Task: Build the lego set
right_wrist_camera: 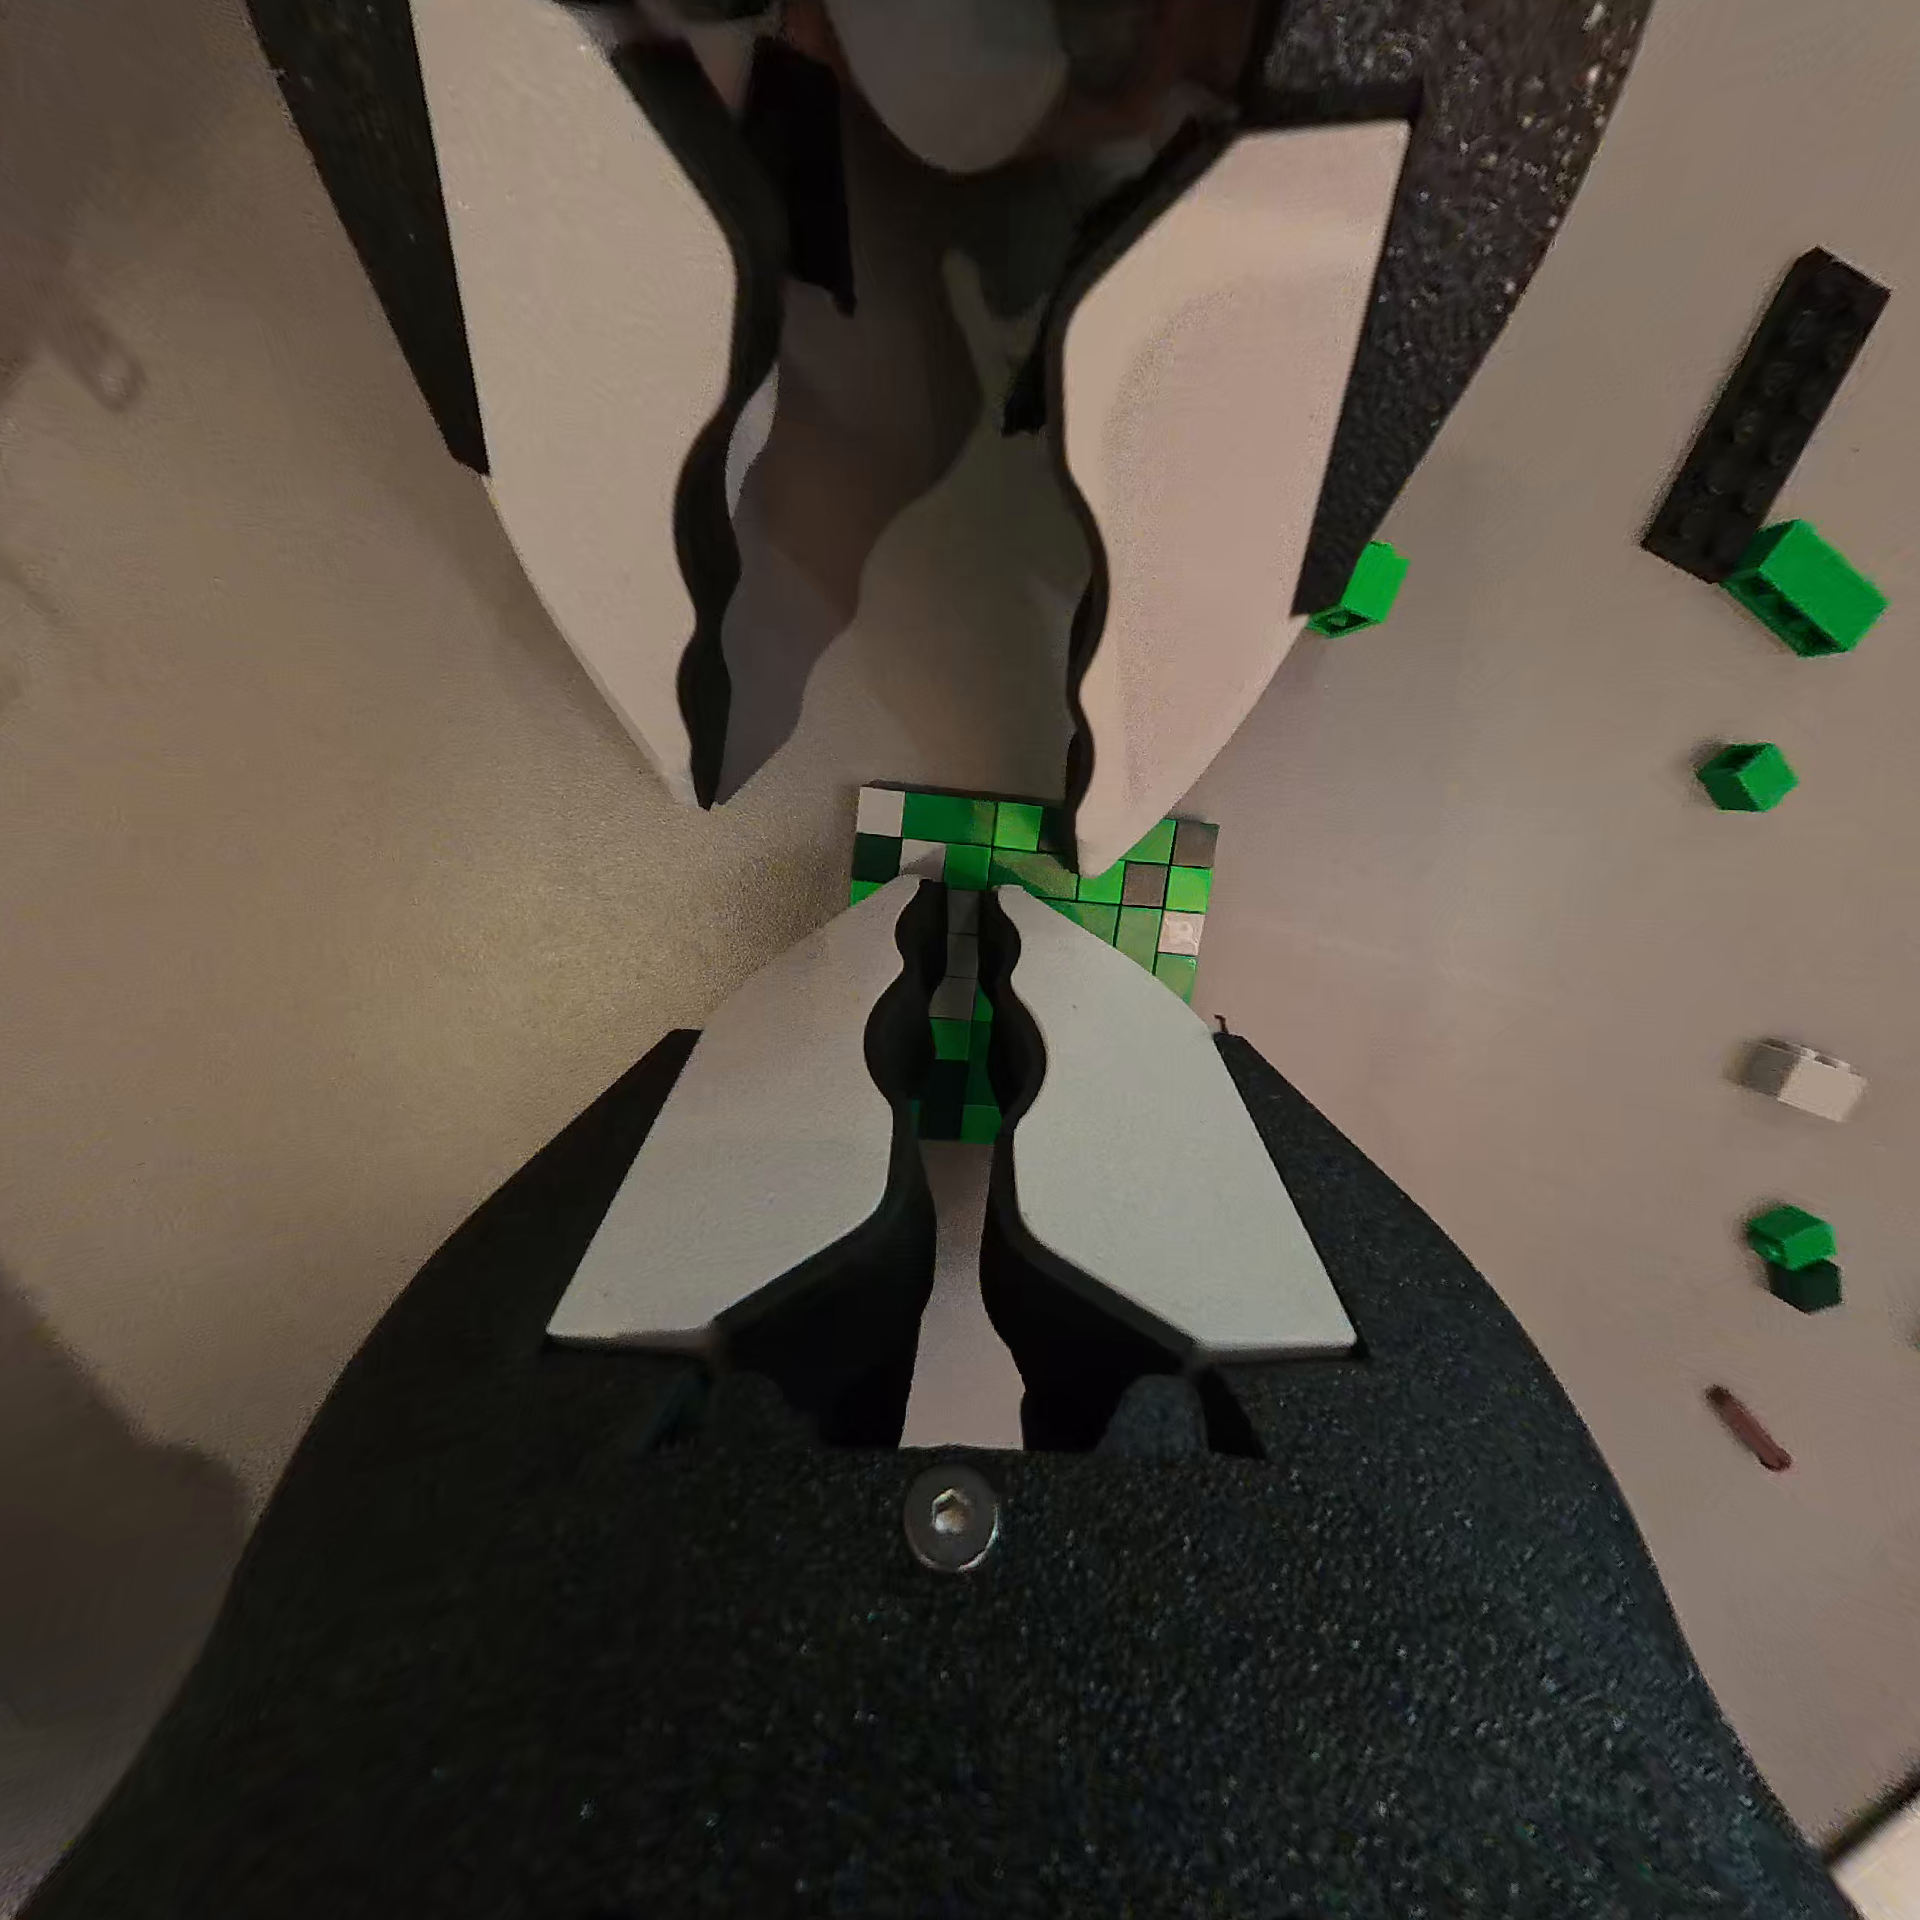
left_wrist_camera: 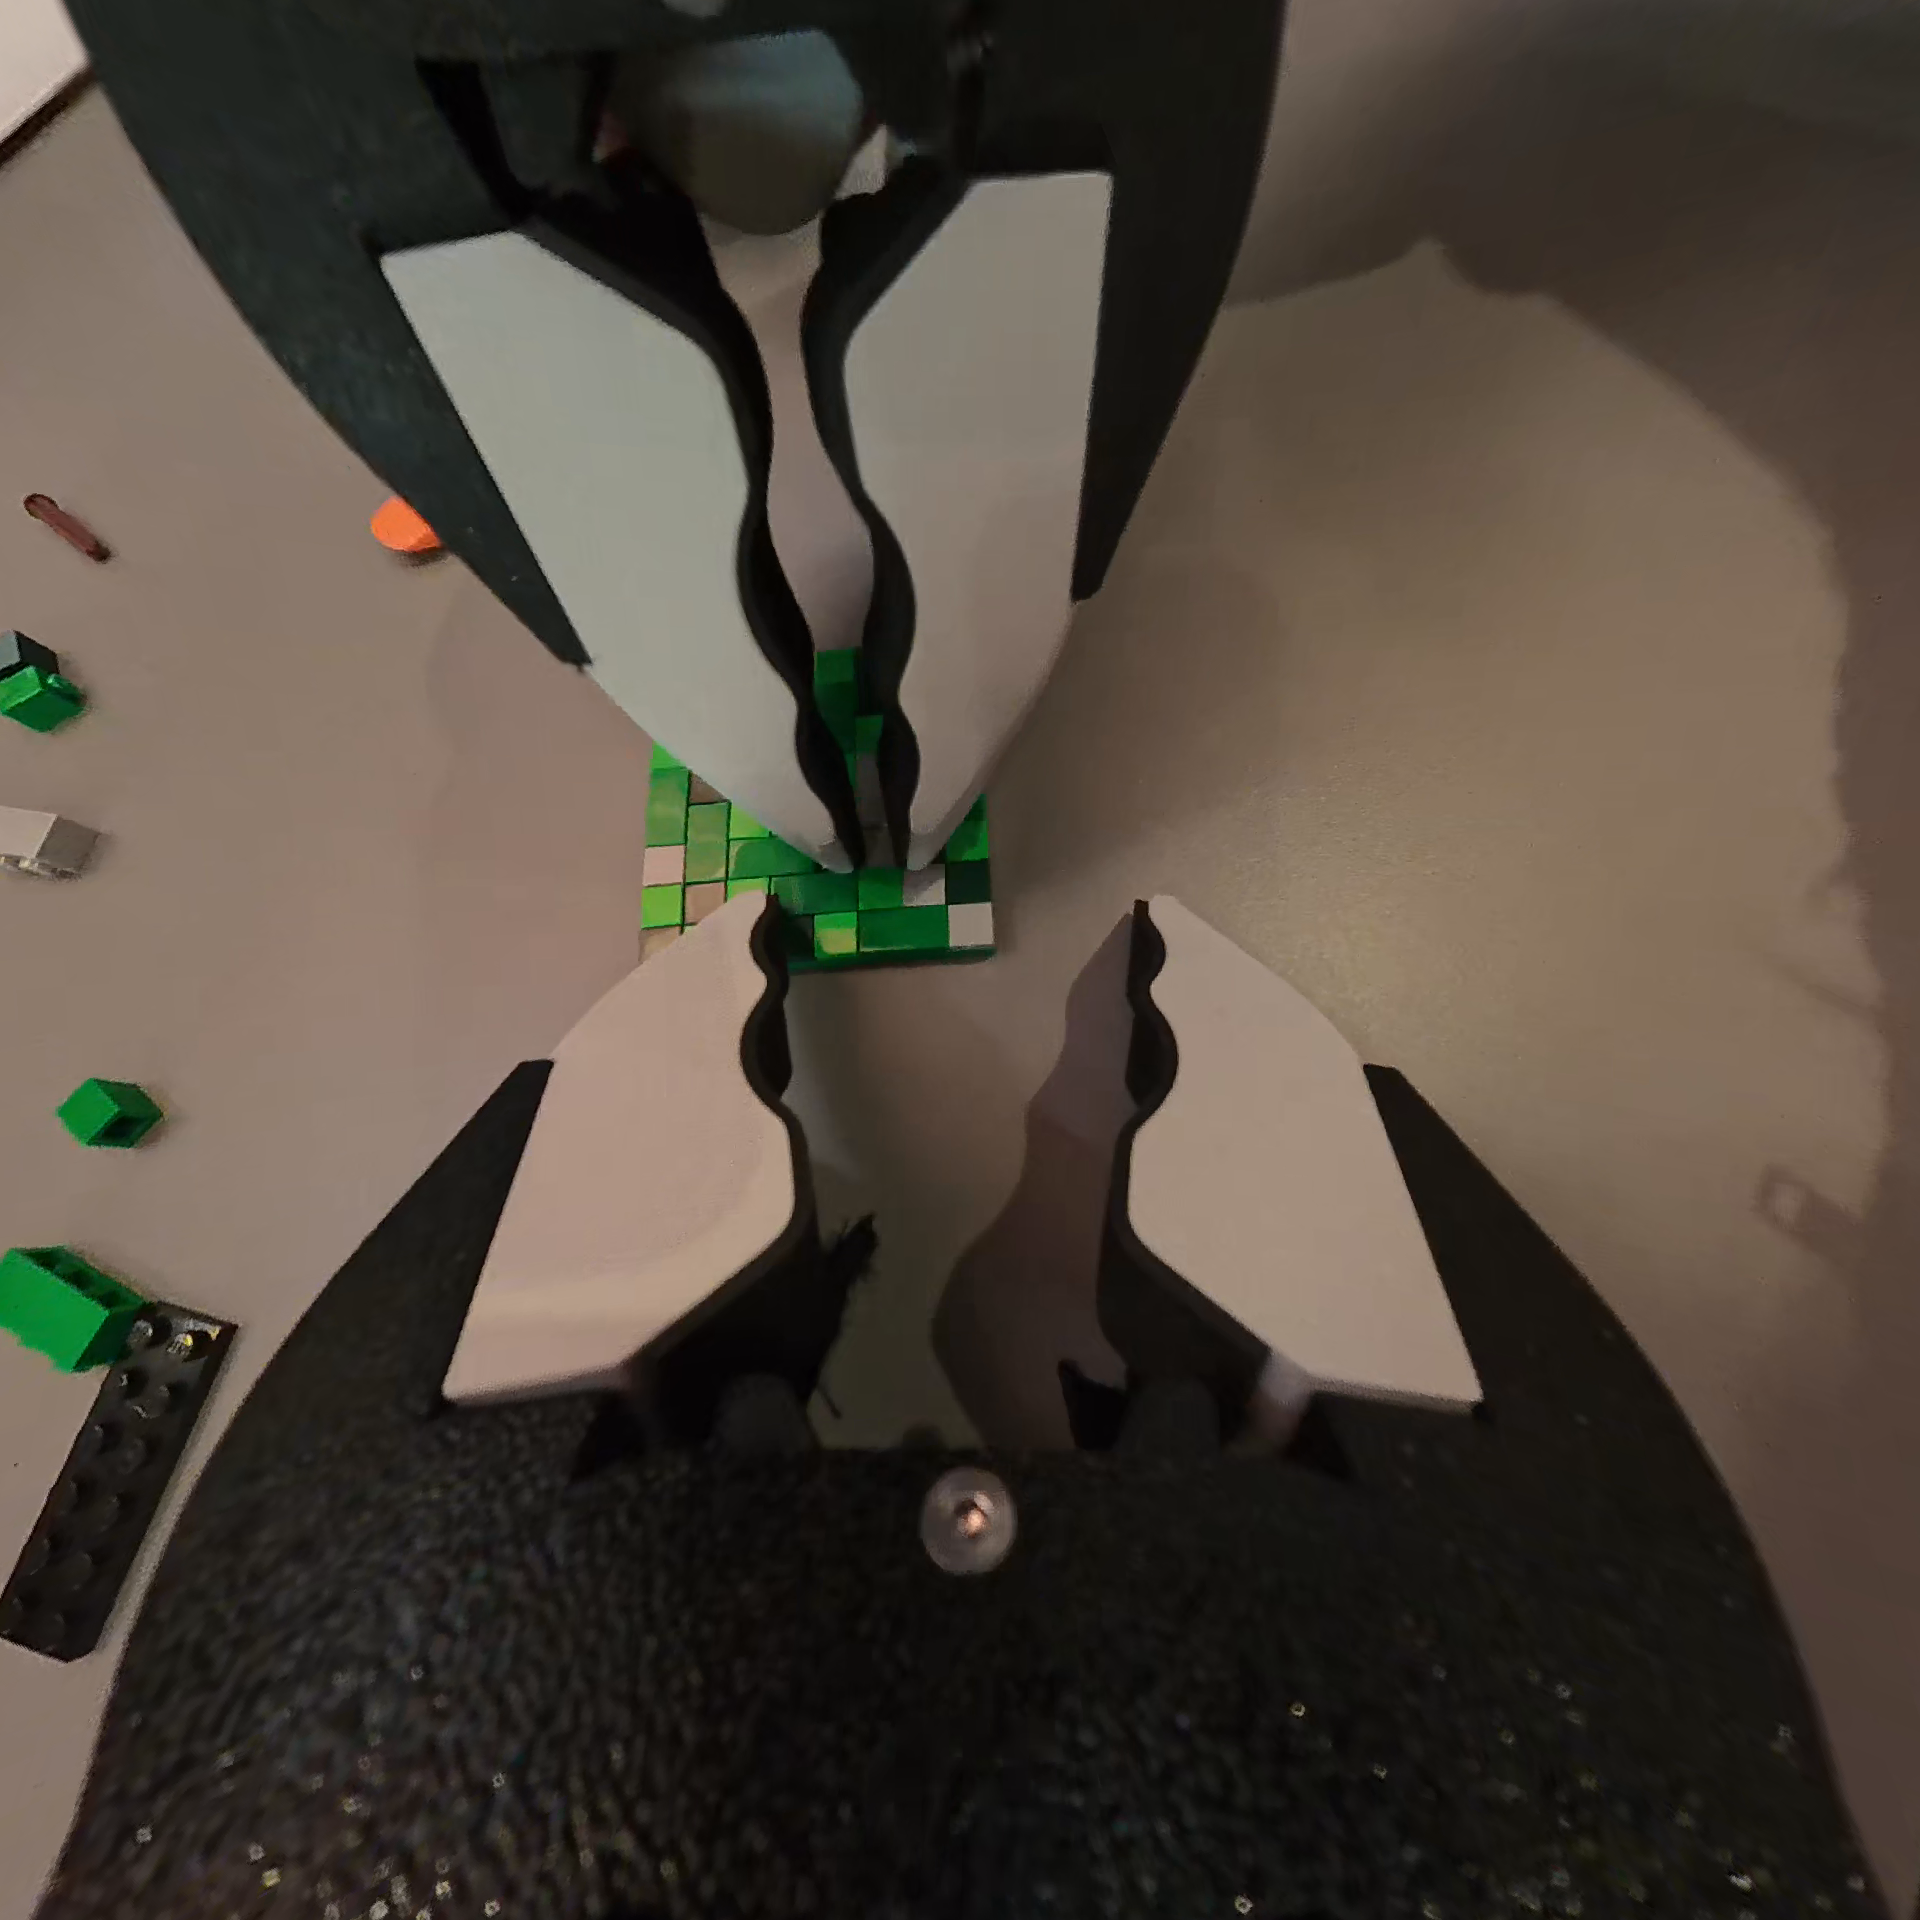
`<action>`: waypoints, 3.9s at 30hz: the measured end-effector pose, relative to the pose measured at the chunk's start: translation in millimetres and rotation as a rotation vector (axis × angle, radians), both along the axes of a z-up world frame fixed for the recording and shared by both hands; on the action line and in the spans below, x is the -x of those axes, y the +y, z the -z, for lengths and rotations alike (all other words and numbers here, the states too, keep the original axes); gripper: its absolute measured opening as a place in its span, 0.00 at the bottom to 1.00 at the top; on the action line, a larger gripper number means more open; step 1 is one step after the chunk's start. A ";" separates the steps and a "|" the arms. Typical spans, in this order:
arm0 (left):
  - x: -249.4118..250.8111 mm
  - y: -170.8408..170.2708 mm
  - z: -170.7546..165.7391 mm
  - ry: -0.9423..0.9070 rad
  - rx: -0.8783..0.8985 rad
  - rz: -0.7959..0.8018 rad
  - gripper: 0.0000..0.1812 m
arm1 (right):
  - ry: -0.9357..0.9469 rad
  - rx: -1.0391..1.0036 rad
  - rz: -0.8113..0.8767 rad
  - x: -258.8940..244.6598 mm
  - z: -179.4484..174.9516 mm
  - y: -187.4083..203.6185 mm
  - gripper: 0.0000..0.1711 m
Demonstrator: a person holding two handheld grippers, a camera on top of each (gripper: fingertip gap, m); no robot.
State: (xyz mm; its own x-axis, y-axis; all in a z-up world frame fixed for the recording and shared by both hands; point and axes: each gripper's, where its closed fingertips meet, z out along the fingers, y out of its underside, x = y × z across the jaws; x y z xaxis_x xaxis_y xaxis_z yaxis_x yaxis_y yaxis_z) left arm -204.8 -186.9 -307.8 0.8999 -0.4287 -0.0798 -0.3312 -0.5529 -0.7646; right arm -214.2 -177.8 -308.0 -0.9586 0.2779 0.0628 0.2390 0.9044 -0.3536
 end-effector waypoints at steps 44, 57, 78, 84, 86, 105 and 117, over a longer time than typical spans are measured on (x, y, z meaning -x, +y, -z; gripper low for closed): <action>11.9 6.8 4.4 0.021 0.193 0.146 0.37 | 0.094 0.377 0.285 -10.4 -15.7 15.1 0.39; 6.7 11.6 -12.6 0.319 -0.151 0.209 0.36 | -0.068 0.482 0.460 -9.2 -14.3 27.6 0.27; -16.8 4.8 -19.2 -0.347 0.055 0.156 0.07 | 0.219 0.498 0.185 -22.6 -40.5 17.0 0.08; -17.8 2.5 -23.5 -0.473 0.082 0.115 0.04 | 0.279 0.514 0.195 -23.1 -43.4 14.6 0.07; -11.3 5.1 -25.2 -0.503 0.071 0.059 0.03 | 0.390 0.462 0.234 -15.9 -46.8 19.9 0.10; -29.2 0.1 -42.2 -0.383 -0.111 0.157 0.10 | 0.264 0.566 0.276 -40.3 -44.5 4.1 0.04; 10.4 23.5 -36.1 -0.657 -0.048 -0.251 0.03 | 0.720 0.252 0.189 -32.3 -42.4 4.0 0.23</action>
State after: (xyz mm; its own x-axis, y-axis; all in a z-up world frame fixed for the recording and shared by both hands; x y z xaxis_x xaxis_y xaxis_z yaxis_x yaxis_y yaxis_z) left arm -215.2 -163.4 -271.7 0.8397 -0.2111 0.5004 0.3408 -0.5125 -0.7881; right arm -181.9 -173.8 -265.6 -0.6410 0.5207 0.5639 0.0150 0.7430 -0.6691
